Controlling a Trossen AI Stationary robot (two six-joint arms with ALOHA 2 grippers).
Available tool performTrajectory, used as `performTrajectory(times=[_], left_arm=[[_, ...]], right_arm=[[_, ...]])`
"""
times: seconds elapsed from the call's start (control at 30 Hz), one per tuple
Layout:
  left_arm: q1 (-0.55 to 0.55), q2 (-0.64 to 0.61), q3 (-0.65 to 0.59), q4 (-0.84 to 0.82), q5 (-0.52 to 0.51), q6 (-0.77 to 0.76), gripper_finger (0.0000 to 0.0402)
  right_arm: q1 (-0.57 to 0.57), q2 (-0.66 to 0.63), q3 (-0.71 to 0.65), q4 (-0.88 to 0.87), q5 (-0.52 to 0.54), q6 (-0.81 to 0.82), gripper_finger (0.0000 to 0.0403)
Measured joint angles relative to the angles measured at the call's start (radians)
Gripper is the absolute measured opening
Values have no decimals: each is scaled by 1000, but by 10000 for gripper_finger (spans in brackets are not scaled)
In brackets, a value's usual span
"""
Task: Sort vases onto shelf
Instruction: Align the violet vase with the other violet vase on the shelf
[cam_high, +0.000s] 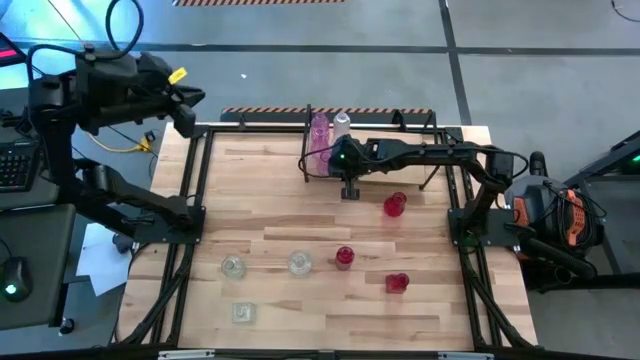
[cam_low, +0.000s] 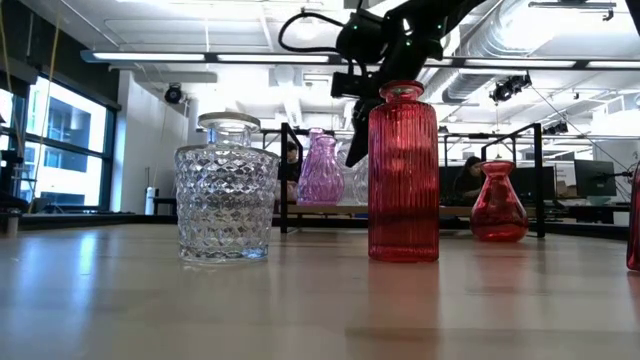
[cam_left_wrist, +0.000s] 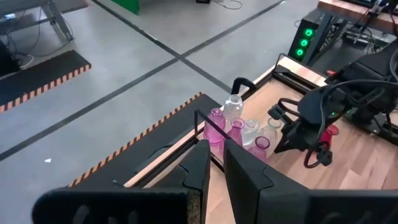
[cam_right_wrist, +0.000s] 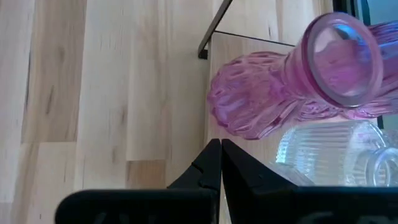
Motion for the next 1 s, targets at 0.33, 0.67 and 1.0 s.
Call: performTrajectory(times=[0.33,0.67,1.0], left_arm=[[-2,1,0,0,3,27,35],[-2,25,0,0,30,27,35],[-2,36,0,5,31,36,35]], right_arm=[[-14,35,-1,61,-2,-18,0],[-13,71,-1,97,-2,-21,0],[-14,71,-1,150,-1,-27,0]])
